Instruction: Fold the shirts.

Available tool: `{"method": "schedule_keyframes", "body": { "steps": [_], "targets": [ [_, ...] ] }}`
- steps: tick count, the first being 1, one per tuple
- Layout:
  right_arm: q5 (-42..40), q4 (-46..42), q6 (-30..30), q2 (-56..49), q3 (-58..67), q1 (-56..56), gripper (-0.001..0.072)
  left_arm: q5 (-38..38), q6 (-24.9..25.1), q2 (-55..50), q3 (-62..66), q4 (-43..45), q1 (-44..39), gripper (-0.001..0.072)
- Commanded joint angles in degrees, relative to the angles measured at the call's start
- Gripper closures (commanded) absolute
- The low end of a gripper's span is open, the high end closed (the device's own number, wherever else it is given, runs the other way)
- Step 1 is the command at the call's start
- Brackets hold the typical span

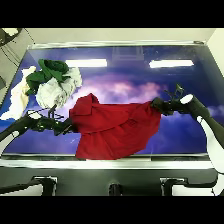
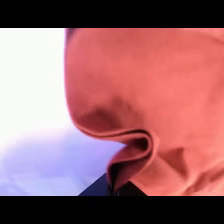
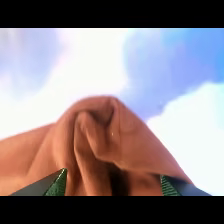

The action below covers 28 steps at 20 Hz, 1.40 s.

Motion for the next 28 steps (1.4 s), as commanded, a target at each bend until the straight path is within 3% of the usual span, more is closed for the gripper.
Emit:
{"method": "schedule_keyframes", "body": {
  "steps": [1, 3, 7, 11, 14, 15, 17, 20, 23, 28],
  "targets": [
    [-1.20, -0.02, 0.94, 0.33, 2.08, 0.70, 0.0096, -0.70, 0.85, 2.14, 0.28, -1.53, -0.04, 0.0679],
    [1.36, -0.42, -0.94, 1.97, 4.92, 0.04, 0.0067, -0.70, 0.87, 2.73, 0.28, -1.53, -0.04, 0.0679],
    [4.24, -1.46, 2.97, 1.20, 7.34, -6.62, 0.0059, -0.66, 1.95, 2.95, 0.28, -1.57, -0.07, 0.0678],
    [15.74, -1.66, 2.19, -5.55, 7.34, -7.26, 0.0079, -0.63, 1.97, 2.97, 0.28, -1.55, -0.07, 0.0678],
    [13.14, -1.29, 4.44, -8.48, 7.37, -4.42, 0.0147, -0.66, 3.26, 3.10, 0.35, -1.64, -0.04, 0.0678],
    [10.69, -1.31, 6.43, -8.50, 7.37, -3.65, 0.0201, -0.66, 3.76, 3.30, 0.83, -1.62, 0.22, 0.0678],
    [8.11, 0.09, 9.11, -7.87, 8.00, -3.37, 0.0639, -0.81, 4.33, 4.22, 4.15, -1.57, 1.31, 0.0678],
    [8.87, -0.46, 4.09, -2.78, 14.14, -3.50, 0.0650, -1.33, 6.16, 7.21, 16.50, -1.95, 4.02, 0.0678],
    [7.74, -1.40, -0.13, 8.59, 24.87, -3.50, 0.0650, -0.87, 6.36, 11.61, 38.36, -3.08, 6.69, 0.0678],
    [0.72, -10.54, -0.04, 33.55, 37.46, -3.50, 0.0649, 2.56, 3.96, 16.90, 78.88, 0.57, 10.12, 0.0679]
  ]
}}
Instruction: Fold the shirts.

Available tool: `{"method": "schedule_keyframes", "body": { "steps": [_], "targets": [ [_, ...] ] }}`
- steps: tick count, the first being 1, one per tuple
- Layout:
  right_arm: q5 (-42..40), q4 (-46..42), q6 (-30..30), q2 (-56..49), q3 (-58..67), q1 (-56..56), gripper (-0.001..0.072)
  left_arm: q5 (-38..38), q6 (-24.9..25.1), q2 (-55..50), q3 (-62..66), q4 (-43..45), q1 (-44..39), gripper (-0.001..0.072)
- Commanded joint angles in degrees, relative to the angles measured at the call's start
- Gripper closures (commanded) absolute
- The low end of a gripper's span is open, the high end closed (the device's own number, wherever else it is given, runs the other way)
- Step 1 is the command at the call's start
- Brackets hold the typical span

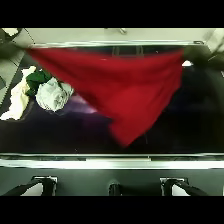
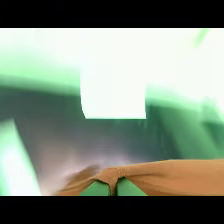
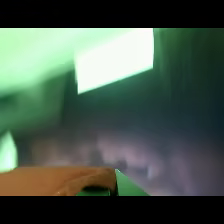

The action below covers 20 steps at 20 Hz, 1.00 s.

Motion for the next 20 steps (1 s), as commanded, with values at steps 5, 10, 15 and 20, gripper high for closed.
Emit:
{"method": "schedule_keyframes", "body": {
  "steps": [5, 10, 15, 20],
  "targets": [
    [-0.74, -21.84, 14.16, 28.87, 6.38, 0.09, 0.0649, 1.60, -9.46, 17.05, 11.13, 7.76, 2.21, 0.0679],
    [-0.07, -27.12, 16.55, 31.52, 6.38, 0.09, 0.0649, 1.46, -9.49, 21.64, 7.13, 12.79, 2.21, 0.0678],
    [7.13, -27.26, 16.15, 24.41, 6.38, 0.09, 0.0648, -7.74, -9.49, 15.96, 6.71, 13.62, 2.16, 0.0679],
    [23.15, -27.63, 13.92, 3.89, 6.32, 0.13, 0.0648, -12.55, -9.22, 2.99, -7.52, 13.55, 0.74, 0.0677]
  ]
}}
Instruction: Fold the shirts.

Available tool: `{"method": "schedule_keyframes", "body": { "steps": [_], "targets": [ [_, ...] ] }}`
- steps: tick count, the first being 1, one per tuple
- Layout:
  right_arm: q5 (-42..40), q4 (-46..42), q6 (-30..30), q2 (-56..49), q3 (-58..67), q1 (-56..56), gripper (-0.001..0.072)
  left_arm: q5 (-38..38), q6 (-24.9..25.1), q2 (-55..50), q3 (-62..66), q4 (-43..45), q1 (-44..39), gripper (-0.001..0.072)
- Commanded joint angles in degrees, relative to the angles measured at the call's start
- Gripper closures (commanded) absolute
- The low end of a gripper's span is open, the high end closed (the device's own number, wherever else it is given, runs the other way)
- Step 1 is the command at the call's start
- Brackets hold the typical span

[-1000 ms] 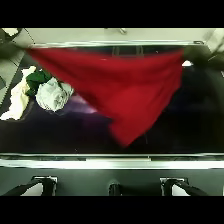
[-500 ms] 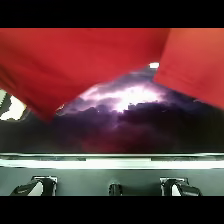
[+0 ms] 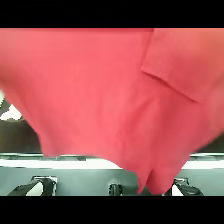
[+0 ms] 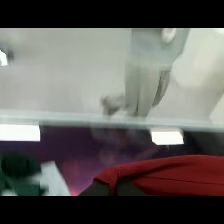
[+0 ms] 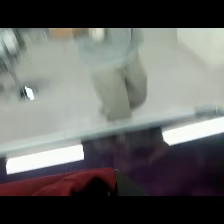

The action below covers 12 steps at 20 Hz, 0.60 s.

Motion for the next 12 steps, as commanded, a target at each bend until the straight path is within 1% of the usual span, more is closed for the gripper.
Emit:
{"method": "schedule_keyframes", "body": {
  "steps": [1, 3, 5, 6, 9, 11, 12],
  "targets": [
    [10.10, -0.17, -0.79, -15.52, -0.02, -0.02, 0.0648, -1.40, 0.39, -9.88, -10.86, 0.44, -1.84, 0.0677],
    [8.74, 3.65, 0.00, -26.43, 0.00, -0.02, 0.0648, 1.62, 2.40, -18.32, -15.47, 0.31, -4.33, 0.0677],
    [5.01, 9.22, 1.44, -35.52, 0.00, -0.02, 0.0648, 5.68, 2.38, -27.69, -15.85, 0.00, -6.67, 0.0677],
    [2.93, 12.44, 2.10, -39.19, 0.00, -0.02, 0.0648, 9.14, 2.34, -31.93, -15.85, -1.16, -7.50, 0.0676],
    [-3.65, 20.13, 3.56, -47.60, 0.00, -0.02, 0.0647, 18.88, 2.14, -40.98, -15.82, -10.45, -8.04, 0.0676],
    [-8.35, 21.44, 3.78, -50.51, 0.00, -0.02, 0.0647, 23.30, 2.16, -44.46, -15.82, -17.16, -7.72, 0.0676],
    [-10.27, 21.33, 3.76, -51.17, 0.00, -0.02, 0.0647, 24.20, 2.19, -45.44, -15.82, -18.88, -7.43, 0.0676]
  ]
}}
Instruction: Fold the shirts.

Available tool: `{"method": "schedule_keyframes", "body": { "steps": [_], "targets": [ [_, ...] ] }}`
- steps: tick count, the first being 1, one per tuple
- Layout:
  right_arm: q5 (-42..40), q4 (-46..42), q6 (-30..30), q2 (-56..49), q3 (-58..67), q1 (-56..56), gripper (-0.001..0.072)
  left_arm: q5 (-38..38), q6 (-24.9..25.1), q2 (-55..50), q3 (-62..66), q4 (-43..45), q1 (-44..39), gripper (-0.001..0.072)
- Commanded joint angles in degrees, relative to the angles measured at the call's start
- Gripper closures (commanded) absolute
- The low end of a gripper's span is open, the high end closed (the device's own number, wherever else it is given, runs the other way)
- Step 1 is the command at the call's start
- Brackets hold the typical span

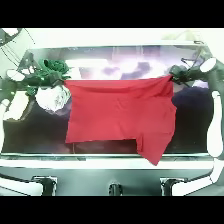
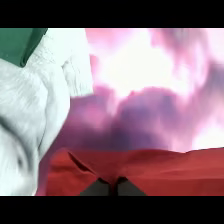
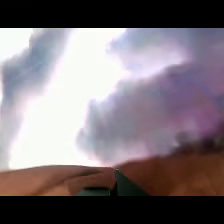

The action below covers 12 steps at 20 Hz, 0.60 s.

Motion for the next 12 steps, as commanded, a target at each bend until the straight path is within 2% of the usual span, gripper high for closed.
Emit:
{"method": "schedule_keyframes", "body": {
  "steps": [1, 4, 6, 7, 9, 12],
  "targets": [
    [-8.50, 3.67, 0.79, -5.49, 0.07, 0.00, 0.0647, 6.69, 0.11, -6.29, -0.39, -9.11, 0.13, 0.0676],
    [-6.12, -0.92, -1.44, -4.37, 0.72, -0.04, 0.0648, 1.14, 5.31, -5.53, -0.37, -8.98, 1.88, 0.0677],
    [3.21, -5.70, -8.39, -2.43, 0.72, -0.02, 0.0648, -8.15, 6.82, -4.72, -0.39, -8.72, 4.17, 0.0678],
    [10.40, -9.60, -10.64, -1.79, 0.70, -0.02, 0.0647, -14.21, 6.82, -4.63, -0.39, -7.52, 5.22, 0.0678],
    [21.75, -14.49, -10.86, -2.08, 0.09, 0.02, 0.0648, -25.73, 6.60, -4.70, -0.48, 0.42, 5.75, 0.0679],
    [24.24, -12.63, -8.96, -2.25, -3.06, 0.13, 0.0648, -36.30, 5.42, -4.72, -0.98, 12.70, 4.35, 0.0678]
  ]
}}
